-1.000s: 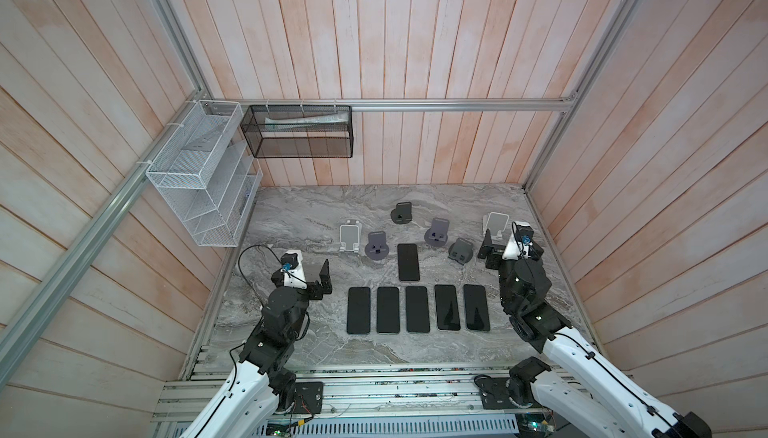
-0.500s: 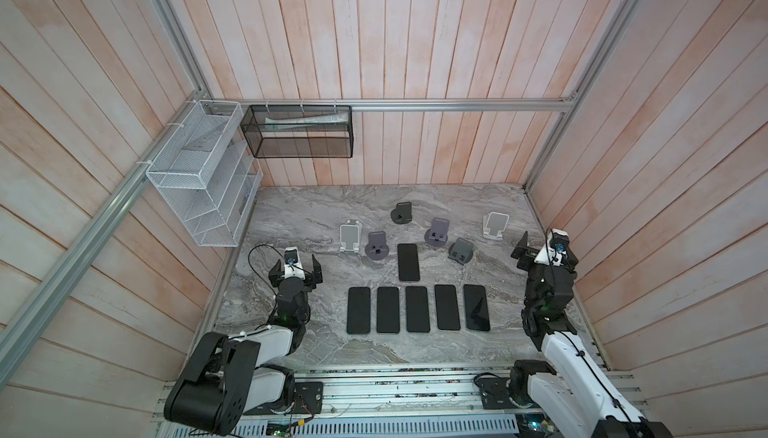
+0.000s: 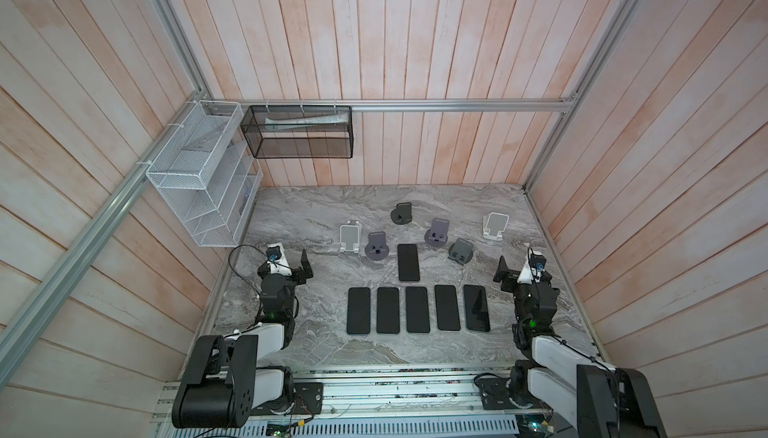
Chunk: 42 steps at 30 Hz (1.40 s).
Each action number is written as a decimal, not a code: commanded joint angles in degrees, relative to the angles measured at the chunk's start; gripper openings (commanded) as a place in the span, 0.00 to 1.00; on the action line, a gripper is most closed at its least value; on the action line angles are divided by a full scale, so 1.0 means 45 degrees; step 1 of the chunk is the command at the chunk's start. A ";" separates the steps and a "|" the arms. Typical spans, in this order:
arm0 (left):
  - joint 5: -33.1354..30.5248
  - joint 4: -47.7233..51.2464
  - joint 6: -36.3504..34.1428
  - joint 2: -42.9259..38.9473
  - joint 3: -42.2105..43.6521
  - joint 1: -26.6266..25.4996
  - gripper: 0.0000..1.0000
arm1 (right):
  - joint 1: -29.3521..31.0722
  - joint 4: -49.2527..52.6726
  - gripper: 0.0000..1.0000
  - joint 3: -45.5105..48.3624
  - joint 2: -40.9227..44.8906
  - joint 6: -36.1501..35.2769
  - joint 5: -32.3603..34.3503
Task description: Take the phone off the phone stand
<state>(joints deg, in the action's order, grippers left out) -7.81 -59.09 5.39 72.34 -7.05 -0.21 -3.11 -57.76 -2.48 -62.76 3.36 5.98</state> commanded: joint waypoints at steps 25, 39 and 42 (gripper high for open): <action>-0.0433 -0.1257 -0.0514 0.3559 -0.1973 -0.0032 1.00 | 0.0036 -0.3645 0.98 -0.2167 -0.5660 0.0016 -0.0513; -0.0451 -0.1303 -0.0519 0.3548 -0.1931 -0.0052 1.00 | 0.0360 -0.2472 0.98 -0.2556 -0.5407 -0.0320 -0.0156; -0.0451 -0.1302 -0.0514 0.3547 -0.1948 -0.0051 1.00 | 0.0479 -0.2515 0.98 -0.2527 -0.5408 -0.0446 -0.0125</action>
<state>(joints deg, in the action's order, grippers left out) -9.28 -65.32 3.22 88.51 -15.22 -0.27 -1.58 -69.67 -13.06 -87.72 2.70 4.45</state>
